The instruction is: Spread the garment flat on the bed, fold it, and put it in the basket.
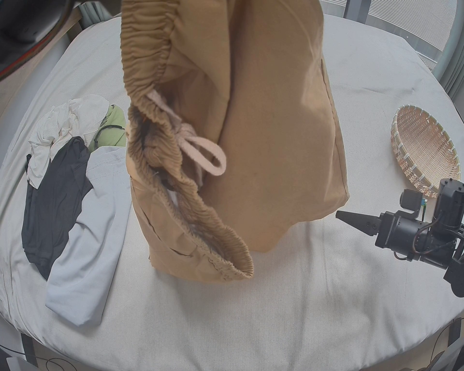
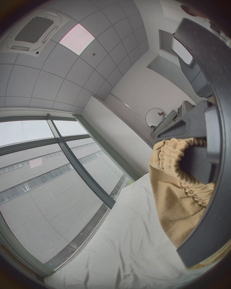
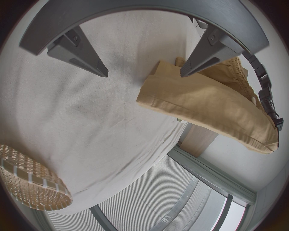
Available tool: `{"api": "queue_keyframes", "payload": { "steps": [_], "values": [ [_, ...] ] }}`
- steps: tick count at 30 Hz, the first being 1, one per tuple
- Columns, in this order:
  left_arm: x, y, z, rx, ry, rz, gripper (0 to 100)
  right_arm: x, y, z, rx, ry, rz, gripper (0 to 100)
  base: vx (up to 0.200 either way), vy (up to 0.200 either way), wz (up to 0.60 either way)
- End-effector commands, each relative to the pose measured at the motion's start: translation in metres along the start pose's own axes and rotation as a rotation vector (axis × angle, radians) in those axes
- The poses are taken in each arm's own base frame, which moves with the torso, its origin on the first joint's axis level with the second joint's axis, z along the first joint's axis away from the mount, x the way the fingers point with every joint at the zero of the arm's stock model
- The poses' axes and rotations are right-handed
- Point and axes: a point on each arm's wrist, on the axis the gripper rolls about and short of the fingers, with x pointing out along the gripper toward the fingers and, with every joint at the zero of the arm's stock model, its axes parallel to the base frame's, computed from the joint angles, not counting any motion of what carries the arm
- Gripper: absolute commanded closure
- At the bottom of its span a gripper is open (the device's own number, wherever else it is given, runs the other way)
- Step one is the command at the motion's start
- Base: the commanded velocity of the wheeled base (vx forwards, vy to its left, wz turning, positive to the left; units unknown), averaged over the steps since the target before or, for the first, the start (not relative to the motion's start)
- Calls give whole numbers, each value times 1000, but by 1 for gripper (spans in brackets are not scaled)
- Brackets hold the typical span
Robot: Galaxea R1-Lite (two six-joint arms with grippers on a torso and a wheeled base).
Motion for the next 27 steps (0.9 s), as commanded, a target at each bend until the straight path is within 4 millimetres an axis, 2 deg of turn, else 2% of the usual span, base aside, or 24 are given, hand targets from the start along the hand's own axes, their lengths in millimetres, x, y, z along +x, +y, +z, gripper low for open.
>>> {"api": "queue_keyframes", "payload": {
  "steps": [1,7,12,13,19,22,25,26,27],
  "values": [
    [-2,-5,1,-4,-2,-18,100,29,-3,-9,-7,35,33,0,0,0,0],
    [-4,-8,2,-3,-5,-23,100,49,0,-13,-46,-22,114,0,0,0,0],
    [-6,-8,-1,-8,4,-20,100,53,3,-10,-118,-105,176,0,0,0,0],
    [-7,-8,-1,-6,4,-20,100,52,3,-10,-125,-105,183,100,0,0,0],
    [-9,-6,-3,-9,10,-4,100,43,4,-15,-154,-101,180,100,0,0,0],
    [-9,-2,-4,-6,9,11,100,27,8,-15,-164,-131,190,100,0,0,0],
    [-12,11,-1,10,4,64,100,4,14,-15,-180,-180,202,100,0,0,0],
    [-12,11,-1,10,4,64,100,4,14,-15,-180,-180,202,100,0,0,0],
    [-13,17,0,17,2,91,100,-7,19,-13,-192,-212,217,100,0,0,0]
  ]
}}
